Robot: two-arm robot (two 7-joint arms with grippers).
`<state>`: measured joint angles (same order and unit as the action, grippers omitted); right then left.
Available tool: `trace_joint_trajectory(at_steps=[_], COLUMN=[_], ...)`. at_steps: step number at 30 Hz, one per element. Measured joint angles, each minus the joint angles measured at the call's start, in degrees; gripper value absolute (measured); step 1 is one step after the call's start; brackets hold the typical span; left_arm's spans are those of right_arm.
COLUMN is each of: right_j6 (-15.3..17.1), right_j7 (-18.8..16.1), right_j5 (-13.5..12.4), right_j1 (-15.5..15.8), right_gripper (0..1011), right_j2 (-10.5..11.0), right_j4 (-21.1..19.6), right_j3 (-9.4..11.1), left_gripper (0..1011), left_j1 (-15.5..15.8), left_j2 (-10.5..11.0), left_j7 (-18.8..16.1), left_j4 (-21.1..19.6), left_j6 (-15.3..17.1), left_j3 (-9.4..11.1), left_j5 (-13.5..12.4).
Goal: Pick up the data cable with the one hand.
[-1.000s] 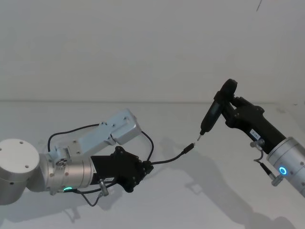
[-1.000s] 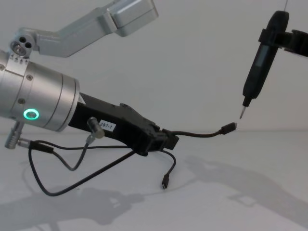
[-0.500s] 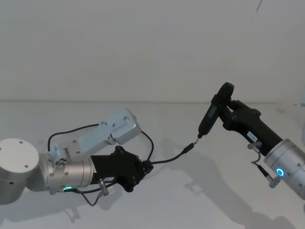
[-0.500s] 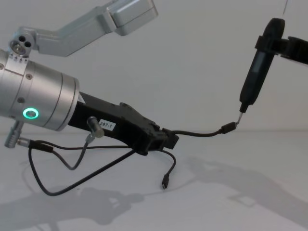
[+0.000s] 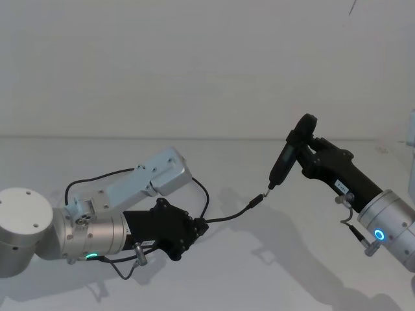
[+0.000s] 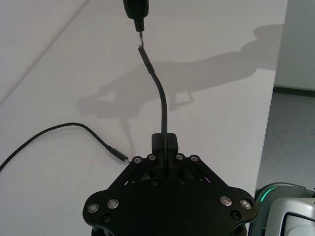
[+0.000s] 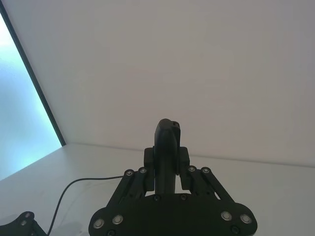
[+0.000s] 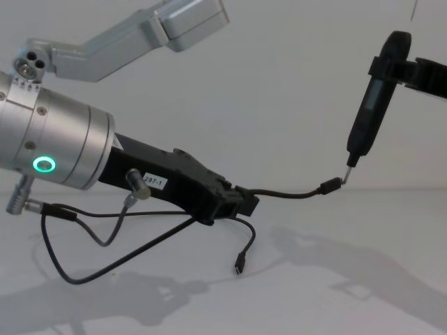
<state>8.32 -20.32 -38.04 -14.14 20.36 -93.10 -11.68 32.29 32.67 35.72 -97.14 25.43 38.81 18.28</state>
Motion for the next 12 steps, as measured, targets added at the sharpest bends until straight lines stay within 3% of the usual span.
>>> trace_joint_trajectory(at_steps=[12], right_j6=[-0.1], right_j7=[0.2], right_j5=[-0.1], right_j1=[-0.1], right_gripper=[279], right_j2=[0.1], right_j4=[0.1], right_j3=[-0.2], left_gripper=[42], left_j1=[0.0], left_j2=[0.0], left_j7=[0.0], left_j4=[0.0], left_j6=[0.0], left_j3=[0.0], left_j5=[0.0])
